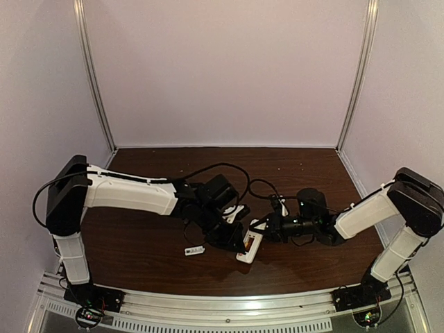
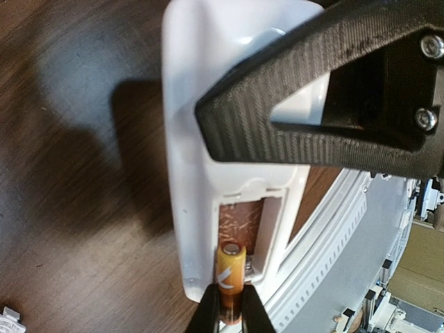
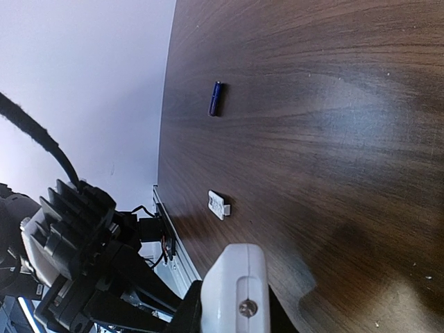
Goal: Load the batteries into the remote control
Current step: Place the battery in the battery compartment.
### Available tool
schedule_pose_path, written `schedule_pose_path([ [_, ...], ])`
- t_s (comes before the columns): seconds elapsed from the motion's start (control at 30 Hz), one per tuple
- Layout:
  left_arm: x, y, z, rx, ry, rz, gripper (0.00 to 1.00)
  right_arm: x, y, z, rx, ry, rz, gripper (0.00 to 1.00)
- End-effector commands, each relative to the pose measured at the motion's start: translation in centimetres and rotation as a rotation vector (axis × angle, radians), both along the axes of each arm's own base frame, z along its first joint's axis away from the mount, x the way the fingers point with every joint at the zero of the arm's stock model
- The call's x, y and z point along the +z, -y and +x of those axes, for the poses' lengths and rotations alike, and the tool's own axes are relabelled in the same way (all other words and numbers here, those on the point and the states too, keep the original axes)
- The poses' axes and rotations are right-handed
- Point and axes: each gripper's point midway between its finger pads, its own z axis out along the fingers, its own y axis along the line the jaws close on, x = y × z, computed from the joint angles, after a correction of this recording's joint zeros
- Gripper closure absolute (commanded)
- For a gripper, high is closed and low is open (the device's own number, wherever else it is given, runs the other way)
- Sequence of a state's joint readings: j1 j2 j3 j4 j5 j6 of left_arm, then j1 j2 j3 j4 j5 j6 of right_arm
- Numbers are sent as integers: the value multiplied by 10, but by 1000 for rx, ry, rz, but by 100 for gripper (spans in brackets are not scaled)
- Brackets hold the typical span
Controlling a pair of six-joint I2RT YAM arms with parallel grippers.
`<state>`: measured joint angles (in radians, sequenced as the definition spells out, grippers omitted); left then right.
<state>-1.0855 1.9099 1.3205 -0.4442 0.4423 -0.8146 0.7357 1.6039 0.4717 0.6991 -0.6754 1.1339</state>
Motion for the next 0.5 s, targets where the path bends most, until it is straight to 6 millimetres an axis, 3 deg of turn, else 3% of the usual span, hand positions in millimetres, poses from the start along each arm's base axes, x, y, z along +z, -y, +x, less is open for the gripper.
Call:
schedule_pose_path([
  [0.0, -9, -5, 10, 50, -20, 42, 87, 27, -14, 8, 10, 54, 81, 100],
  [0.47, -19, -6, 14, 52, -32, 77, 84, 23, -22, 3, 36, 33, 97, 100],
])
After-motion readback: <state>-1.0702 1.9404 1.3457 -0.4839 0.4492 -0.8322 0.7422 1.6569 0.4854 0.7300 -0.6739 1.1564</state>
